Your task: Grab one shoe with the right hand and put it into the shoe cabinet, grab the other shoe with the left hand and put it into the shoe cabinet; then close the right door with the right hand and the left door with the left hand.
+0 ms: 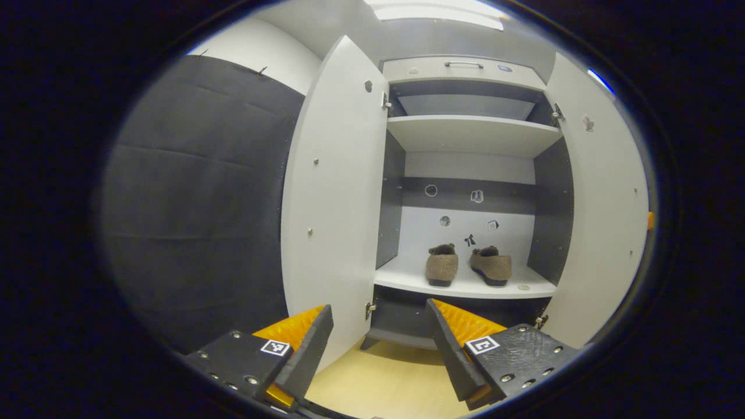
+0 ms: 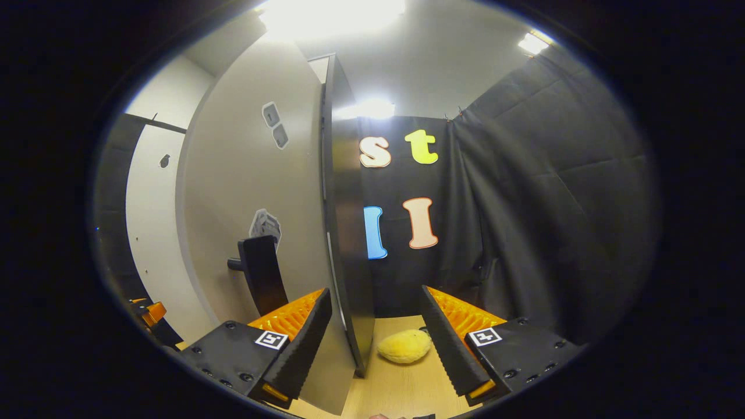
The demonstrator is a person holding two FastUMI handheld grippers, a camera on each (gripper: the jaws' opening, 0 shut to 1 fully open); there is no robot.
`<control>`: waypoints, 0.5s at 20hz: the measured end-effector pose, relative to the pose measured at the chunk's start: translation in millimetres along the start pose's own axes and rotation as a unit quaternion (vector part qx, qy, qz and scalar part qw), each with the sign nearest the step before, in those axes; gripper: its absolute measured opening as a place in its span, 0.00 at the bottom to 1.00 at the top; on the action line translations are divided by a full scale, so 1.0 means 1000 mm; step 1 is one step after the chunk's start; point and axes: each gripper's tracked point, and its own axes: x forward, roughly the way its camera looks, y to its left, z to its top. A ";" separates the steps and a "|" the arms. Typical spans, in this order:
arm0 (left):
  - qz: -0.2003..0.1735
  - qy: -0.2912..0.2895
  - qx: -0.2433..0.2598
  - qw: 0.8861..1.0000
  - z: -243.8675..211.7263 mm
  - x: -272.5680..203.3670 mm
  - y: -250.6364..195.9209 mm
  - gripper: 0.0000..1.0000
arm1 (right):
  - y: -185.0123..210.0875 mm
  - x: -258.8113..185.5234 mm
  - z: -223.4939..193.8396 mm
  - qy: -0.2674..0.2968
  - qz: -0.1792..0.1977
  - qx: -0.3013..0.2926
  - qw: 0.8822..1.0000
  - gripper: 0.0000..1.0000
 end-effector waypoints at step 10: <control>-0.014 0.012 -0.001 1.000 -0.002 -0.007 0.045 1.00 | 0.082 0.005 -0.005 -0.001 -0.001 0.000 1.000 0.96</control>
